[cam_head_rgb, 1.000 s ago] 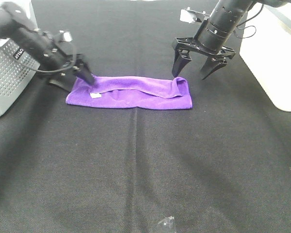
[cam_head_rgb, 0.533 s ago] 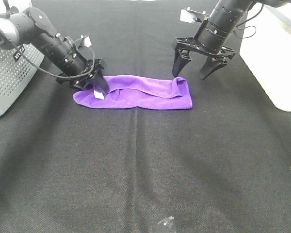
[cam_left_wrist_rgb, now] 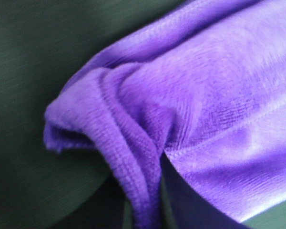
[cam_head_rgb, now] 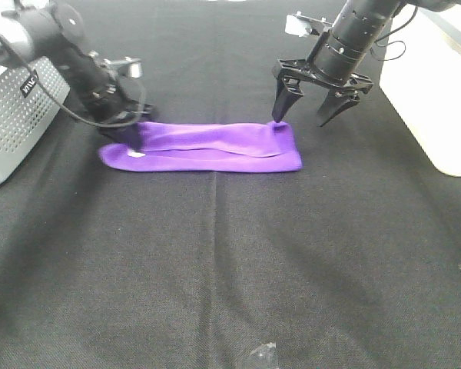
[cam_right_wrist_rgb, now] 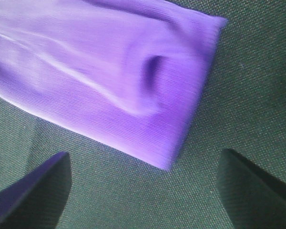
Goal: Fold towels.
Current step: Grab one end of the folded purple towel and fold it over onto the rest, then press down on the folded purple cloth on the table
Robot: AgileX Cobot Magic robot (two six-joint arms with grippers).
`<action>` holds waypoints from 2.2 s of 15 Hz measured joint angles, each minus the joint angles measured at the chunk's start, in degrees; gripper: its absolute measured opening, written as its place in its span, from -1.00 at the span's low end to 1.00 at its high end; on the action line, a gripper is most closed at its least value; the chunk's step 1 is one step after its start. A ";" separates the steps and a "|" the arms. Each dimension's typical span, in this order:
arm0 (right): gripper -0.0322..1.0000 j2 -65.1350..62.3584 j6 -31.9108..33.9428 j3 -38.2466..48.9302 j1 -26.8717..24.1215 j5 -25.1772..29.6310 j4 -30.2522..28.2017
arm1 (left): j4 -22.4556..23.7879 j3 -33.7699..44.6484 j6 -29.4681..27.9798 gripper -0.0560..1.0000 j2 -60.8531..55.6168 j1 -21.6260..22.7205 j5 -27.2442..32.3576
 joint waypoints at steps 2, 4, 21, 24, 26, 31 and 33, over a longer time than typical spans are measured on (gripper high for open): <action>0.60 -0.34 0.00 0.00 0.00 0.11 0.00 | 3.38 1.55 0.00 -0.79 -4.64 2.52 0.23; 0.60 -1.66 0.00 0.00 0.00 0.11 -0.06 | 3.72 1.60 0.06 -0.79 -8.31 3.04 0.23; 0.60 -13.01 0.00 0.00 0.00 0.34 -0.63 | -9.11 1.15 -4.58 -0.46 -3.04 -11.80 -9.74; 0.60 -15.36 0.00 0.00 0.00 0.34 -0.40 | -18.51 1.15 -4.58 0.08 -1.43 -12.03 -13.52; 0.60 -17.07 0.00 0.00 0.00 0.34 -0.29 | -22.92 1.15 -4.53 0.46 -1.32 -12.03 -13.87; 0.60 -19.42 0.00 0.00 0.00 0.40 0.06 | -39.42 1.15 6.59 0.55 -1.32 -12.03 -13.98; 0.60 -20.68 0.00 0.00 0.00 0.40 0.11 | -40.79 0.23 8.48 0.55 -1.26 -11.97 -13.98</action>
